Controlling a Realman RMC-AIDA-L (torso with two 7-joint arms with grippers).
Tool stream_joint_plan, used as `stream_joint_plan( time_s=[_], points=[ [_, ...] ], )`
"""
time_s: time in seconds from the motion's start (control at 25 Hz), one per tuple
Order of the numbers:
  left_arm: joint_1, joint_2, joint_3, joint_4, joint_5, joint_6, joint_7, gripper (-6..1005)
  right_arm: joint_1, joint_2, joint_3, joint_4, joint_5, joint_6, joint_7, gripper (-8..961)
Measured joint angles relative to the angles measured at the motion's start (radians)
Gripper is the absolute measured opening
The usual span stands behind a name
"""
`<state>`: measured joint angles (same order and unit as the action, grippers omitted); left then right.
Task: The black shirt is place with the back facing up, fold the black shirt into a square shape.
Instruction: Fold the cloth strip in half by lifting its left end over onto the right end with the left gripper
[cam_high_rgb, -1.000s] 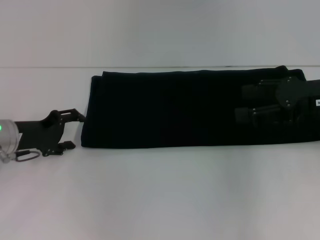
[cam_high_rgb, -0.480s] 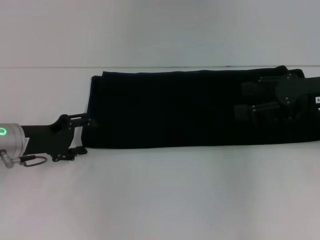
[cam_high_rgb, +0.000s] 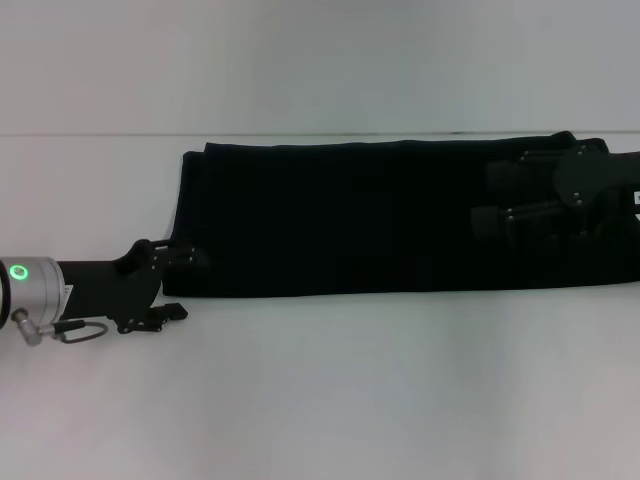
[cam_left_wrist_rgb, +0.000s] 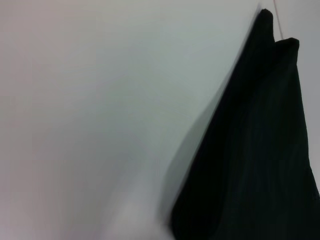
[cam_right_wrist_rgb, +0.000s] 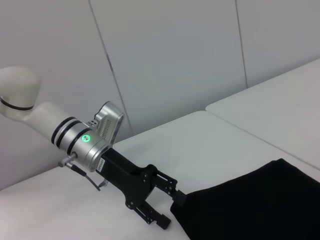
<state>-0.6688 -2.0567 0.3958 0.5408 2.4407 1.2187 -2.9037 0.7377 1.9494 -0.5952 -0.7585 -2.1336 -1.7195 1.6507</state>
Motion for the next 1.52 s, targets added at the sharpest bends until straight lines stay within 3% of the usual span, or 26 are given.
stream_joint_plan(
  time_s=[1.52],
  points=[
    [-0.030,0.007,0.001,-0.025,0.008,-0.078,0.012,776,-0.001,0.001,0.000,-0.007,0.012,-0.003,0.011,899]
  ],
)
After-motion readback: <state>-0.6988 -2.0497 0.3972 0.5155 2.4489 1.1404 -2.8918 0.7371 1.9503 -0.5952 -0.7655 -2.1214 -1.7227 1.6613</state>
